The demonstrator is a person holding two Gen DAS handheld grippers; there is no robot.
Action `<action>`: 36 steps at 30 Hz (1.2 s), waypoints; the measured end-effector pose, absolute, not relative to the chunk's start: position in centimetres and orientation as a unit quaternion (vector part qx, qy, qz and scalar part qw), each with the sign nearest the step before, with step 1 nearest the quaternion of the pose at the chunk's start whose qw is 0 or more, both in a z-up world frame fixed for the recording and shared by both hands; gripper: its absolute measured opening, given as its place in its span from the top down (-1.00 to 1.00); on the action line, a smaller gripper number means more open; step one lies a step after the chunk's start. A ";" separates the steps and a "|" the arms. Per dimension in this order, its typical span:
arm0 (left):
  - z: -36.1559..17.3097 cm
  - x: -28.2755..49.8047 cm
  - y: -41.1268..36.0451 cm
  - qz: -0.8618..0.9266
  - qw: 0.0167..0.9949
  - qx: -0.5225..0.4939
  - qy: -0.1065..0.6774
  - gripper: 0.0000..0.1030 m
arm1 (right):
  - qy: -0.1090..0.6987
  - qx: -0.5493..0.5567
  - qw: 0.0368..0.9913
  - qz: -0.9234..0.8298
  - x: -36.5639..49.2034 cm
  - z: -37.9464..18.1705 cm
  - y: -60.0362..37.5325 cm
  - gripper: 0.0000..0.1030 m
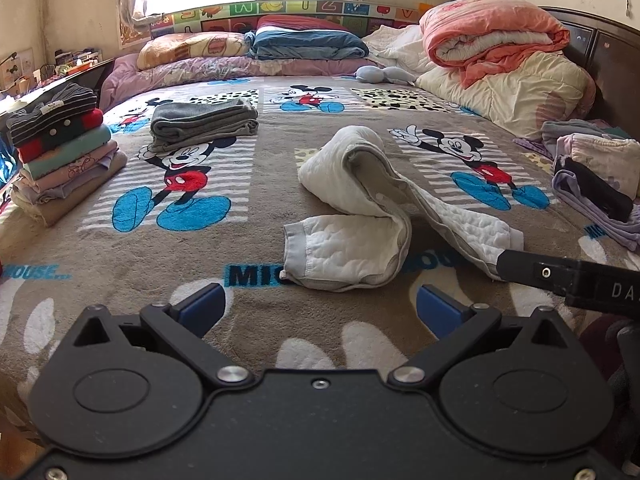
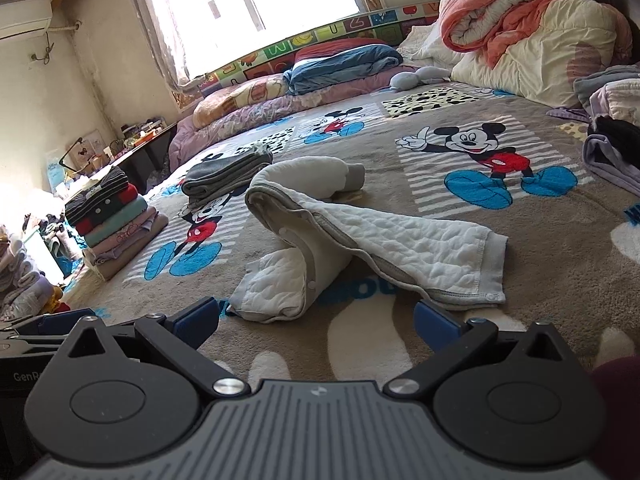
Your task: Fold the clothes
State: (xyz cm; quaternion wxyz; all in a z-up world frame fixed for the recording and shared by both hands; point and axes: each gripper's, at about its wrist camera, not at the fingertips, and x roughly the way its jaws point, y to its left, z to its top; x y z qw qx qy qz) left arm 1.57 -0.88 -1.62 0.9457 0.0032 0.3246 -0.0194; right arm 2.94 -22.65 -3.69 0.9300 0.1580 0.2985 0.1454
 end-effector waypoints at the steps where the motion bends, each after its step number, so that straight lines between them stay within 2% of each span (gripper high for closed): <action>1: -1.9 1.7 -0.9 -0.021 0.945 0.003 0.326 -0.99 | 0.296 0.162 0.930 0.147 3.1 -4.0 -22.9 -1.00; 10: -3.6 2.7 -1.5 -0.053 0.953 -0.014 0.298 -0.99 | 0.247 0.146 0.947 0.145 4.2 -6.2 -25.3 -1.00; 19: -6.1 4.4 -1.3 -0.055 0.951 -0.041 0.300 -0.99 | 0.250 0.150 0.946 0.143 5.4 -9.5 -26.2 -1.00; 23: -6.8 5.0 -1.2 -0.053 0.947 -0.054 0.313 -0.99 | 0.248 0.164 0.943 0.151 6.1 -10.2 -26.5 -1.00; 27: -7.4 6.1 -1.1 -0.074 0.928 -0.060 0.360 -0.99 | 0.250 0.178 0.939 0.157 6.9 -10.7 -26.5 -1.00; 36: -6.3 7.0 -1.9 -0.066 0.940 -0.002 0.336 -0.99 | 0.259 0.211 0.925 0.180 8.7 -11.1 -26.9 -1.00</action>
